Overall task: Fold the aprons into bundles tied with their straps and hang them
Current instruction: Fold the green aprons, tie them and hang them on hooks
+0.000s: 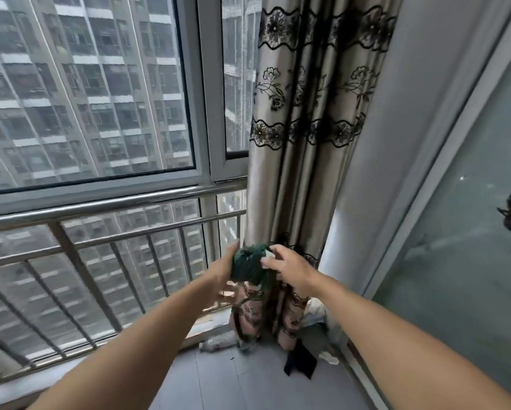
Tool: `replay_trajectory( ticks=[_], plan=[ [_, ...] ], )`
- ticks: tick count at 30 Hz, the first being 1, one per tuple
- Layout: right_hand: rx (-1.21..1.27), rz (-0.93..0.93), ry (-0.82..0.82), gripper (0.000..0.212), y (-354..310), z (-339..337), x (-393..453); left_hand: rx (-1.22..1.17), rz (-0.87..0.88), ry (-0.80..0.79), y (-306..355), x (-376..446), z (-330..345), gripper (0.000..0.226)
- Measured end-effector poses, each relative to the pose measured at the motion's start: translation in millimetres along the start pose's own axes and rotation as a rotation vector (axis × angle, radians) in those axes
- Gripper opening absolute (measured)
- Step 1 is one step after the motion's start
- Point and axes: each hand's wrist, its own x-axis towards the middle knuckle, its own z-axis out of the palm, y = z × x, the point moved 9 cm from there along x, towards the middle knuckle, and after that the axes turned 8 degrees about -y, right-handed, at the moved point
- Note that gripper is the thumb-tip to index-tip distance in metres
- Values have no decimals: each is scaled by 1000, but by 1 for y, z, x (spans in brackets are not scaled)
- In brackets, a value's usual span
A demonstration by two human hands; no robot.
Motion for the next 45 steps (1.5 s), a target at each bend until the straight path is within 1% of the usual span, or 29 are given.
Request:
replay_trajectory(
  ticks=[1,2,3,4,5,7,9,10,11,13,15,16,17,18,20,22,25,27,28,29,32,33,35,36,41,43,45],
  plan=[
    [81,13,21,15,6,-17,3,63,116,41,21,8,5,73],
    [145,28,23,22,8,-30,4,85,260,50,44,14,11,69],
    [216,45,8,29,9,-41,3,84,384,5,64,14,21,67],
    [299,55,1,36,9,-57,1,85,456,-70,82,17,38,68],
    [375,57,-8,41,9,-70,-1,104,475,-136,94,23,52,68],
    [418,64,-8,45,10,-103,-7,153,476,-207,113,38,79,58],
    [359,26,11,43,9,-138,-14,106,475,-202,129,54,99,45],
    [307,7,7,38,7,-155,-18,41,456,-199,136,64,109,40],
    [251,1,11,29,5,-171,-24,-33,437,-201,143,69,118,38],
    [106,3,22,15,-1,-220,-43,-196,393,-193,160,80,150,38],
    [-15,22,60,11,-21,-269,-66,-299,380,-219,179,85,182,32],
    [-66,21,71,12,-33,-286,-70,-323,378,-235,182,85,187,31],
    [-142,26,112,14,-46,-325,-90,-355,374,-267,196,88,220,32],
    [-228,45,131,18,-58,-344,-100,-382,373,-292,201,91,233,35],
    [-387,138,159,29,-76,-380,-120,-404,397,-336,215,93,263,40],
    [-478,189,146,41,-90,-413,-142,-415,387,-400,229,96,302,41],
    [-462,179,169,52,-109,-450,-168,-413,389,-519,251,92,352,41],
    [-406,170,191,52,-120,-475,-184,-414,392,-583,264,94,377,45],
    [-405,171,209,49,-125,-487,-191,-412,402,-617,271,95,387,48],
    [-426,180,237,42,-129,-500,-197,-402,406,-651,276,96,398,51],
    [-572,268,358,7,-141,-538,-225,-311,424,-754,290,102,437,54],
    [-613,296,388,5,-146,-545,-234,-253,423,-785,290,104,447,55],
    [-643,331,465,13,-158,-563,-256,-158,398,-843,291,107,474,59],
    [-624,315,512,15,-167,-569,-265,-112,394,-867,291,107,484,61],
    [-425,79,826,20,-208,-599,-309,92,395,-969,300,101,523,78],
    [-355,2,930,22,-217,-608,-326,148,393,-1023,308,96,535,74],
    [-368,-15,1024,21,-224,-615,-342,223,396,-1077,315,88,544,62]
  ],
)
